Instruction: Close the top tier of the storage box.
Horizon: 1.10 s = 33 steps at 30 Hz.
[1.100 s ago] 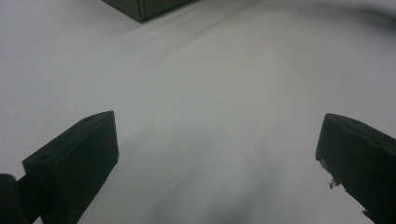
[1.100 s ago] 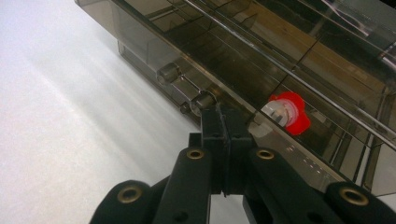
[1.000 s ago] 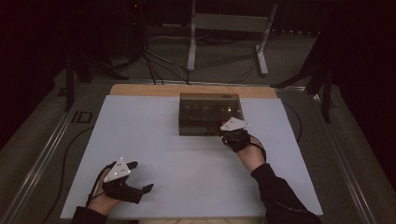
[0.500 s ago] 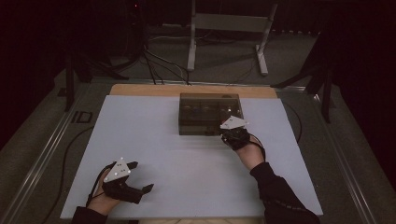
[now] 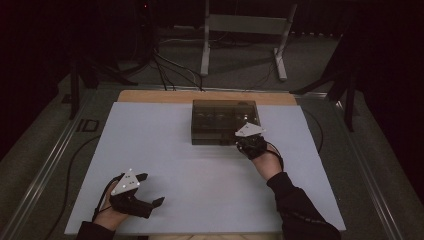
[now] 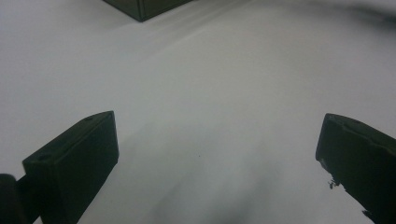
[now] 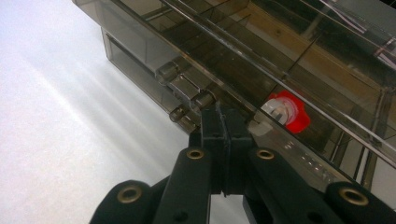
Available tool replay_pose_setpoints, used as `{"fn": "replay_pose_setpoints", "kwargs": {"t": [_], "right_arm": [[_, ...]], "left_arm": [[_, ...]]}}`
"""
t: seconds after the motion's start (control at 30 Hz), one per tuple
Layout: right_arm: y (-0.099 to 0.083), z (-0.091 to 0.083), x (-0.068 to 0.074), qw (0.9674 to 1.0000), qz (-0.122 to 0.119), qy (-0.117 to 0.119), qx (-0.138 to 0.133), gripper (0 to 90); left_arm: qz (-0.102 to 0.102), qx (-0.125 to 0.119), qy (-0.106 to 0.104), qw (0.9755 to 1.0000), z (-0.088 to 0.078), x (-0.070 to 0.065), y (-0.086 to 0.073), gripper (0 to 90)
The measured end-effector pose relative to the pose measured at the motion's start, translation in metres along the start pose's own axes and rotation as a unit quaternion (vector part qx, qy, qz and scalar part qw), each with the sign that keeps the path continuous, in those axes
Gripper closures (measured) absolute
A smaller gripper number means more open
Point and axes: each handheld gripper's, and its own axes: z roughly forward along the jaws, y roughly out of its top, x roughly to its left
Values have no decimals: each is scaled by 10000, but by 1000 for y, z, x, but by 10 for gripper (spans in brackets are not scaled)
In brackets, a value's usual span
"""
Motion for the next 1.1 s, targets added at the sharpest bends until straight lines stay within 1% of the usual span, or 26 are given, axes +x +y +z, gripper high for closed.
{"fn": "replay_pose_setpoints", "kwargs": {"t": [0.63,0.9,1.1], "right_arm": [[4,7,-4,10000,51,-67,49,900],[6,10,-7,9999,125,-73,53,900],[6,12,-8,9999,121,-94,69,900]], "left_arm": [[1,-1,0,10000,0,0,0,0],[1,-8,-1,10000,0,0,0,0],[1,-7,-1,10000,0,0,0,0]]}}
